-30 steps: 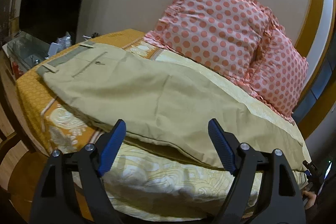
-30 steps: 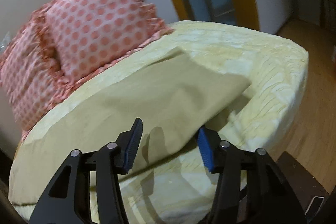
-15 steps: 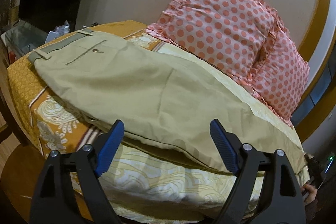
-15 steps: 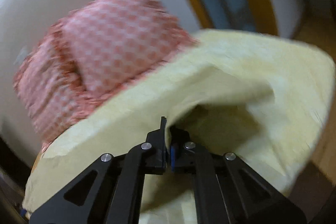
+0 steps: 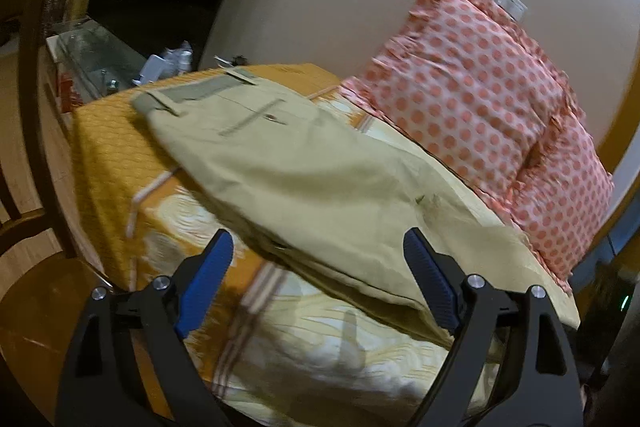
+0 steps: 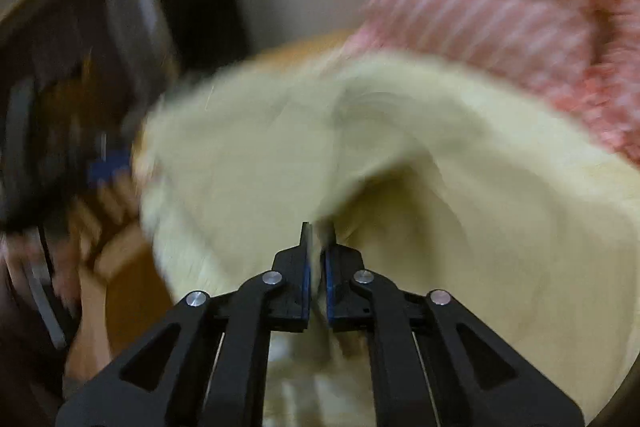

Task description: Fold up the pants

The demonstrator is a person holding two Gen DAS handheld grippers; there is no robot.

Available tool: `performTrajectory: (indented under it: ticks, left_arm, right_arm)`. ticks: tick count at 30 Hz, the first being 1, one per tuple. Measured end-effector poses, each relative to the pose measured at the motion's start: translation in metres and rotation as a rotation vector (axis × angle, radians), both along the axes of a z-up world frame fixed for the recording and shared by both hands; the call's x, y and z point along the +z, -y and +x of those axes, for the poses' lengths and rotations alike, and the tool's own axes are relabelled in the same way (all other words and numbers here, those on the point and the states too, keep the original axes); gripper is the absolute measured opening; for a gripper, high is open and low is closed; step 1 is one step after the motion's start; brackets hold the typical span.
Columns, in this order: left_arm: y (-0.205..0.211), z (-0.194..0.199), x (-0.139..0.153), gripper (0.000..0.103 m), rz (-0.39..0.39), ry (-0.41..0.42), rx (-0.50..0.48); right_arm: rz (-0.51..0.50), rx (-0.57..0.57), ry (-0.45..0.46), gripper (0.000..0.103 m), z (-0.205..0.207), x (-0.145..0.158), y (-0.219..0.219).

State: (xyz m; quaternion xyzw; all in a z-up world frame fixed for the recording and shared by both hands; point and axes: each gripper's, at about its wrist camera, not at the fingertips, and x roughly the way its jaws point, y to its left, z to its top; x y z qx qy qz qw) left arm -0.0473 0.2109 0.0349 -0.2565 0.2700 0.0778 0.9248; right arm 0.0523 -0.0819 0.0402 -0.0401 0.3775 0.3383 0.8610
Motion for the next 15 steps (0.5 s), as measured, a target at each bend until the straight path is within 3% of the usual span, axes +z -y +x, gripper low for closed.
performTrajectory:
  ticks: [4,7,8,10,11,15]
  left_arm:
    - [-0.014,0.002,-0.004,0.087,-0.014,-0.007,0.020]
    - [-0.022,0.007,-0.011,0.087,-0.063,-0.017,0.010]
    - [-0.024,0.009,-0.014,0.087,-0.082,-0.020,0.005]
    - [-0.027,0.012,-0.019,0.087,-0.106,-0.030,-0.004]
    - [-0.027,0.013,-0.019,0.087,-0.106,-0.024,-0.008]
    - [-0.029,0.021,-0.020,0.087,-0.128,-0.028,-0.023]
  right_arm:
    - [0.106,-0.007,0.023,0.054,-0.012,0.010,0.004]
    - [0.191,-0.094,0.018,0.054,0.001,0.016,0.020]
    - [0.179,-0.109,-0.011,0.054,0.008,0.013,0.019]
    - [0.062,-0.097,-0.088,0.054,0.018,-0.003,0.006]
    - [0.050,-0.092,-0.024,0.054,0.009,0.001,0.004]
    - [0.112,-0.096,-0.065,0.058,0.007,0.004,0.008]
